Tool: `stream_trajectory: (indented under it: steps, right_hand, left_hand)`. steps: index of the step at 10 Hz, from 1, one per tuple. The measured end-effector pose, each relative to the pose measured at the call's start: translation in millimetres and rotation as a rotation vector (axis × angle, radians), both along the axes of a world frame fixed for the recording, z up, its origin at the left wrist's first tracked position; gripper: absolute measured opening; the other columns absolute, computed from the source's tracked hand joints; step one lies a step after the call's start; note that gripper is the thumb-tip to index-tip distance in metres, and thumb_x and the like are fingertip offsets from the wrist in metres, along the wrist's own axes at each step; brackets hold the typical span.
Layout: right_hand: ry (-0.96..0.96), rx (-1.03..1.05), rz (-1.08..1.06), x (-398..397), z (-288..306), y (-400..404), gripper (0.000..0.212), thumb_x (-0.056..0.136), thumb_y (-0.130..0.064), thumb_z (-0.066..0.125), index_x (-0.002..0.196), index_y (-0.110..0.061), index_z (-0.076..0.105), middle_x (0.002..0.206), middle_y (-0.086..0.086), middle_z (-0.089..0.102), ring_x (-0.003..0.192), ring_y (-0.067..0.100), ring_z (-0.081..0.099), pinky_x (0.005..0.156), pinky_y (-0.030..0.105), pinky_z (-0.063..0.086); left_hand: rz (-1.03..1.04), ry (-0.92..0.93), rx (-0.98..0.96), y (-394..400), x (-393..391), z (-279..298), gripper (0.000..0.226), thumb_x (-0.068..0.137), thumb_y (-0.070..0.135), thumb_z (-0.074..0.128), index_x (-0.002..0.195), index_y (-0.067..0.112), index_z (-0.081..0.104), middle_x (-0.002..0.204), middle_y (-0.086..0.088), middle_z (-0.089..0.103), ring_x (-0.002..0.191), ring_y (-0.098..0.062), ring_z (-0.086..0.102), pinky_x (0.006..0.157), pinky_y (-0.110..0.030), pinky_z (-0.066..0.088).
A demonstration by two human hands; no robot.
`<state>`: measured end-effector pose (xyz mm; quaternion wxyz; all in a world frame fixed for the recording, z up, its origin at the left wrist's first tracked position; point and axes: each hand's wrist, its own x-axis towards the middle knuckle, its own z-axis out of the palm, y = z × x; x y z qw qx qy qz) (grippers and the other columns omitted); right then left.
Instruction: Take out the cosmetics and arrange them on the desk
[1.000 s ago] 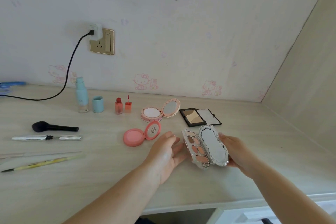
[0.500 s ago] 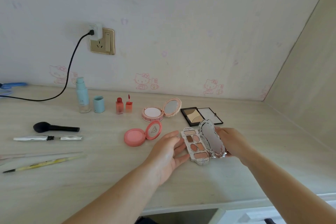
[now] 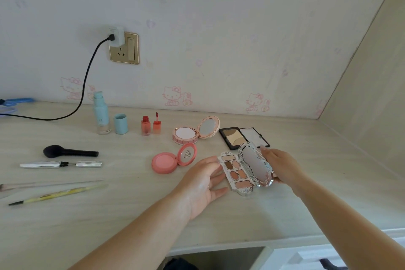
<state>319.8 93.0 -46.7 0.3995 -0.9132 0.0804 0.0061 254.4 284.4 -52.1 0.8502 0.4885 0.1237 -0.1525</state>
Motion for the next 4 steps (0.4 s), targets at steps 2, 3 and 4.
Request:
stream_trajectory:
  steps: [2,3,4]
  right_hand:
    - [-0.189,0.204,0.0,-10,12,-3,0.032,0.095,-0.034,0.047,0.116,-0.011,0.057,0.09,-0.007,0.061,0.077,0.011,0.06,0.068,0.032,0.051]
    - [-0.355,0.161,0.05,-25,20,6,0.019,0.095,-0.033,0.049,0.108,-0.023,0.058,0.097,-0.011,0.063,0.09,0.011,0.062,0.081,0.035,0.053]
    - [-0.471,0.038,0.063,-43,30,19,0.019,0.094,-0.033,0.05,0.111,-0.027,0.057,0.105,-0.01,0.06,0.095,0.009,0.056,0.071,0.016,0.041]
  left_hand:
    - [0.018,-0.015,0.024,12,-8,-1,0.022,0.096,0.007,0.041,0.104,0.015,0.06,0.104,-0.006,0.064,0.093,-0.017,0.062,0.081,-0.038,0.049]
    - [0.013,-0.039,0.02,23,-19,5,0.023,0.096,0.008,0.041,0.105,0.014,0.061,0.106,-0.008,0.064,0.096,-0.018,0.062,0.083,-0.039,0.049]
    - [0.041,-0.079,0.041,34,-30,9,0.023,0.096,0.009,0.042,0.106,0.015,0.062,0.108,-0.009,0.065,0.099,-0.019,0.063,0.082,-0.038,0.05]
